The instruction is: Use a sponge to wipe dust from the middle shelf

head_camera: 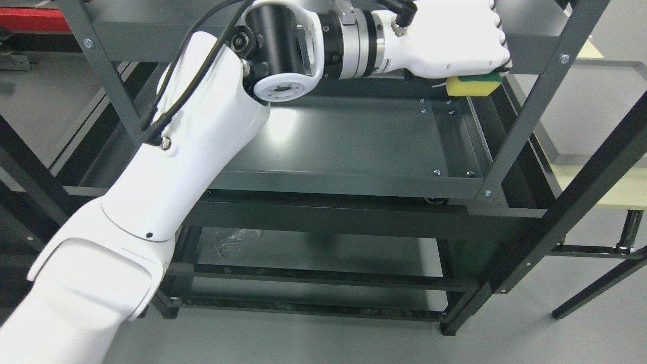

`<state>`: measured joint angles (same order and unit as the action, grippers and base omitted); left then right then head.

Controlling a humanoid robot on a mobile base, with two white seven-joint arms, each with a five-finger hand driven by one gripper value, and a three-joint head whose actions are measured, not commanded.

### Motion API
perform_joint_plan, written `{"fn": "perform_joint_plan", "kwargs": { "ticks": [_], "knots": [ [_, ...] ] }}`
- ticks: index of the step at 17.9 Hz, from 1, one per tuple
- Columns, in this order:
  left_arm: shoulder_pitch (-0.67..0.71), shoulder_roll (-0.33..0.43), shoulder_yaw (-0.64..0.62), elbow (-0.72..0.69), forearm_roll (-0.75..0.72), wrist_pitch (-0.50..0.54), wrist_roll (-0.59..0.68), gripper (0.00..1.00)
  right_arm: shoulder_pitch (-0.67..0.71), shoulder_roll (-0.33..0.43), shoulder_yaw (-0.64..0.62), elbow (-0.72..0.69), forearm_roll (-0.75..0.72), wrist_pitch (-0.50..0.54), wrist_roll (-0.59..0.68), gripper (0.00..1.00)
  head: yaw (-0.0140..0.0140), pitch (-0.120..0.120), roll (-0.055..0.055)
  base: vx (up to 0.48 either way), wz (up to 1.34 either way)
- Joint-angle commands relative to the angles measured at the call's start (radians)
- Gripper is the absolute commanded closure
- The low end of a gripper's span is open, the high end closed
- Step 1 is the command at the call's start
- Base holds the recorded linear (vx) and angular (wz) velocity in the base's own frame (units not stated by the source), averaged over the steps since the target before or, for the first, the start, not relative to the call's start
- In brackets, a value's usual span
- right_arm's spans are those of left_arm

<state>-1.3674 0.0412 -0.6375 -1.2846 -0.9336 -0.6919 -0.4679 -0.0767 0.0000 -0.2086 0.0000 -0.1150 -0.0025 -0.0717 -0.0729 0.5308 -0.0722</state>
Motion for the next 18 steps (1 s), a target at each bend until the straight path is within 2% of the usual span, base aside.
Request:
{"fn": "perform_joint_plan", "kwargs": {
  "ticks": [1, 5, 12, 15, 18],
  "knots": [
    [0.111, -0.024, 0.131, 0.059, -0.071, -0.055, -0.008, 0.96, 0.000, -0.017, 0.000, -0.017, 0.000, 0.073, 0.000, 0.00, 0.0000, 0.000, 0.000, 0.000, 0.00],
    [0.169, -0.014, 0.278, 0.008, -0.068, -0.093, -0.011, 0.96, 0.000, -0.017, 0.000, -0.017, 0.000, 0.073, 0.000, 0.00, 0.0000, 0.000, 0.000, 0.000, 0.00],
    [0.211, 0.092, 0.590, -0.079, -0.054, -0.093, -0.037, 0.96, 0.000, -0.017, 0.000, -0.017, 0.000, 0.073, 0.000, 0.00, 0.0000, 0.000, 0.000, 0.000, 0.00],
    [0.281, 0.178, 0.680, -0.096, -0.004, -0.093, -0.051, 0.95, 0.000, -0.017, 0.000, -0.017, 0.000, 0.073, 0.000, 0.00, 0.0000, 0.000, 0.000, 0.000, 0.00],
    [0.390, 0.301, 0.774, -0.116, 0.105, -0.093, -0.052, 0.95, 0.000, -0.017, 0.000, -0.017, 0.000, 0.073, -0.002, 0.00, 0.0000, 0.000, 0.000, 0.000, -0.07]
  ]
}}
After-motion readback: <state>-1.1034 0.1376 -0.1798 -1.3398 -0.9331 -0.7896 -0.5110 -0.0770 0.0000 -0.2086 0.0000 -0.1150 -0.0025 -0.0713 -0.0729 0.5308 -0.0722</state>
